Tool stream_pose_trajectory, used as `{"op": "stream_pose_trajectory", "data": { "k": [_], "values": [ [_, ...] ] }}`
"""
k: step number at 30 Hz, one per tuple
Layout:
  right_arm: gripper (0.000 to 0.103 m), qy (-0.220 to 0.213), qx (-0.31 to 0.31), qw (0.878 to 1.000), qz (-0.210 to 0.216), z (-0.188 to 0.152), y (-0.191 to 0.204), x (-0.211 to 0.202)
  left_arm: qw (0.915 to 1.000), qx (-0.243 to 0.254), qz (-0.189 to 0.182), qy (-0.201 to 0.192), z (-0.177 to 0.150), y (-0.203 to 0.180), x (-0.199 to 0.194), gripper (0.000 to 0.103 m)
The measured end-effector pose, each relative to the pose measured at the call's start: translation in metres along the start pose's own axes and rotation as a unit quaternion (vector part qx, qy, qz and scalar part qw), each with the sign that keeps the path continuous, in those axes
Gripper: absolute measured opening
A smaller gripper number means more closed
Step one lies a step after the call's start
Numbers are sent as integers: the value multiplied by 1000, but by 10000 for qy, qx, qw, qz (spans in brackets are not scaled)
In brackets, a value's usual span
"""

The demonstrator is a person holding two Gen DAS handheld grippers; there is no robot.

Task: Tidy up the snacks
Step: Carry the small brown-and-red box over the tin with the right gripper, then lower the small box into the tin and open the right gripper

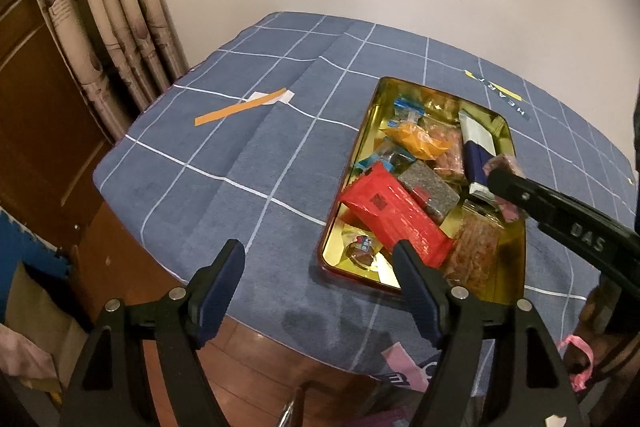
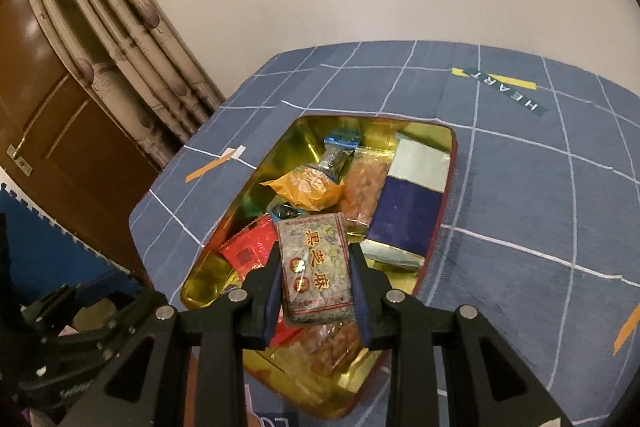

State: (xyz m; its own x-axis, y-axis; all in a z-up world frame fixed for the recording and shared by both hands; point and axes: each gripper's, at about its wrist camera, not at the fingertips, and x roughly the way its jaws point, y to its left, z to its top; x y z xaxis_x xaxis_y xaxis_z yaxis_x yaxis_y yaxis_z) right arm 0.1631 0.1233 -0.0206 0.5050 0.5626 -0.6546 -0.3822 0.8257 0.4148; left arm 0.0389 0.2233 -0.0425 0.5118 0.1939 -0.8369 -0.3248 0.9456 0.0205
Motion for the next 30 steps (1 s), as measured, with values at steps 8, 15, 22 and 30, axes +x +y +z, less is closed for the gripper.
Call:
{"op": "stream_pose_trajectory", "data": {
  "k": [8,15,22,30],
  "values": [
    [30,96,239,9996,-62,6,-7,14,10000,86,-39,16,0,-5,-1,74],
    [30,134,133,9997,-165,7,-1,22,9999,140,1,-4,0,-7,-2,79],
    [30,150,181,9995,-194,9,-2,27,9999,149,4,61,0,-7,0,81],
    [30,169,209,9994,-204,10,-2,30,9998,154,2,100,0,-6,1,82]
  ]
}}
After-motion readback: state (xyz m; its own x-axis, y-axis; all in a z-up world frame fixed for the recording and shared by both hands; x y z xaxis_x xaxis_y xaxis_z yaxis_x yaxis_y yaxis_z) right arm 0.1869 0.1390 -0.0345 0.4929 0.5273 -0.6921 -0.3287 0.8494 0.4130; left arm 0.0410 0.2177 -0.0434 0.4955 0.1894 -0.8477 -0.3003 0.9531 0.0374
